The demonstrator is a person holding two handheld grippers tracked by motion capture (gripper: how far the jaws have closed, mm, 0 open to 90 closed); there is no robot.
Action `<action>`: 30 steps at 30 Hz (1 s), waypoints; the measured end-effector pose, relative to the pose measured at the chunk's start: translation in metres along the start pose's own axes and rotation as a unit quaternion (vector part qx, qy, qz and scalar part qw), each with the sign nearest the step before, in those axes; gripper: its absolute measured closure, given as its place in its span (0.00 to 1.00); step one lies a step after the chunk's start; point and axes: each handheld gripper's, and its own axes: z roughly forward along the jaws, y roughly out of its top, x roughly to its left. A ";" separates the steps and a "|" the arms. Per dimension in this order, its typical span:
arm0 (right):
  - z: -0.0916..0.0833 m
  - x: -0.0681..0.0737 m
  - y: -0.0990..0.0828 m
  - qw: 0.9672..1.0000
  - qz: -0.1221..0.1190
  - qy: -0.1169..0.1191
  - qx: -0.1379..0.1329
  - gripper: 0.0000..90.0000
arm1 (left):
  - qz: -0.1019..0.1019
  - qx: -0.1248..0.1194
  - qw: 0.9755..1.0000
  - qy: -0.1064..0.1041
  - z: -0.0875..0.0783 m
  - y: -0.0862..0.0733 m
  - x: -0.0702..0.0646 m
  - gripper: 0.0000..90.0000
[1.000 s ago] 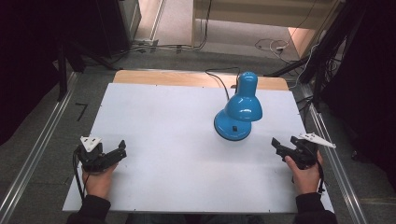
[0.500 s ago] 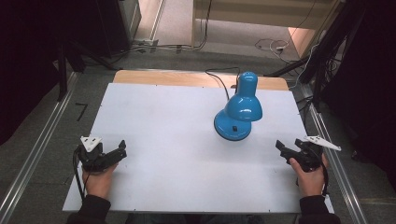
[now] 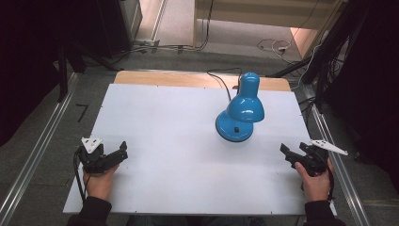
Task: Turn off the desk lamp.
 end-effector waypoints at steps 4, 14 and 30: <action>-0.003 0.000 -0.001 1.000 0.001 0.000 -0.001 0.15 | 0.000 0.000 1.000 0.000 0.000 0.000 0.000 0.07; -0.009 -0.004 -0.006 1.000 0.005 -0.004 -0.001 0.15 | 0.000 0.000 1.000 0.000 0.000 0.000 0.000 0.07; -0.021 -0.021 -0.019 1.000 0.015 -0.025 0.005 0.15 | 0.000 0.001 1.000 0.000 0.000 0.000 0.000 0.07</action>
